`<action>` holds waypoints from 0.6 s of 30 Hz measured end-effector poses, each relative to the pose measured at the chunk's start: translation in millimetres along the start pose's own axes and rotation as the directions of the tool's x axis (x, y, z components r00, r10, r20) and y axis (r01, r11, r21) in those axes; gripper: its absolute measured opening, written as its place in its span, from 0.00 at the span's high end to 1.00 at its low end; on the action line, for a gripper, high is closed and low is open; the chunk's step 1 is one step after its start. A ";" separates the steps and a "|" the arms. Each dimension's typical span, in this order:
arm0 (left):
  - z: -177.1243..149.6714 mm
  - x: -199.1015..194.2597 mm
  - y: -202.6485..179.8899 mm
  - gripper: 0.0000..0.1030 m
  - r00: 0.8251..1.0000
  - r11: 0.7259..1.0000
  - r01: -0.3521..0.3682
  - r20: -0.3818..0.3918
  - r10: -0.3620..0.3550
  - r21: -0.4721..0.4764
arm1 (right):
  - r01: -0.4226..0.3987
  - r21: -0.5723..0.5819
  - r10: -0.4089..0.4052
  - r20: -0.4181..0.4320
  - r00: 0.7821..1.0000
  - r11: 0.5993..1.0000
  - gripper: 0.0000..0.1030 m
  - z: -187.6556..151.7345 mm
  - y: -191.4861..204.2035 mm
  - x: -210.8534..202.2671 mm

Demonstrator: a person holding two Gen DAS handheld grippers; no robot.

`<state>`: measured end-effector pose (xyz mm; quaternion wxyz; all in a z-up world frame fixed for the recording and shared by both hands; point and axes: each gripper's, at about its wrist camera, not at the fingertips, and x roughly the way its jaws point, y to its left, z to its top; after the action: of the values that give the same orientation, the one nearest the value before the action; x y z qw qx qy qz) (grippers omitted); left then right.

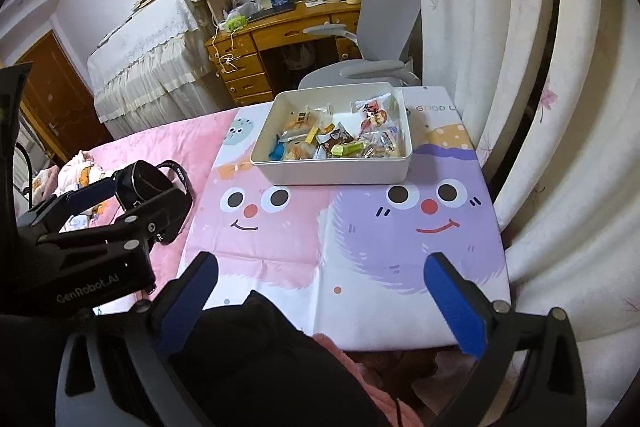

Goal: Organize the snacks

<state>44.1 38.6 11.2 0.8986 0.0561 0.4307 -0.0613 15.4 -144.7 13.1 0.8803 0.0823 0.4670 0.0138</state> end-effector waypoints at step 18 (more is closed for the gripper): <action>-6.4 27.3 -23.9 0.02 0.999 0.998 -0.031 -0.023 0.030 -0.046 | 0.040 0.045 -0.039 -0.011 0.999 0.998 0.00 -5.7 -35.7 16.1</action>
<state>52.3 14.3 -15.3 0.8957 0.0424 0.4412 -0.0370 18.0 -177.5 -8.9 0.8760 0.0931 0.4730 -0.0140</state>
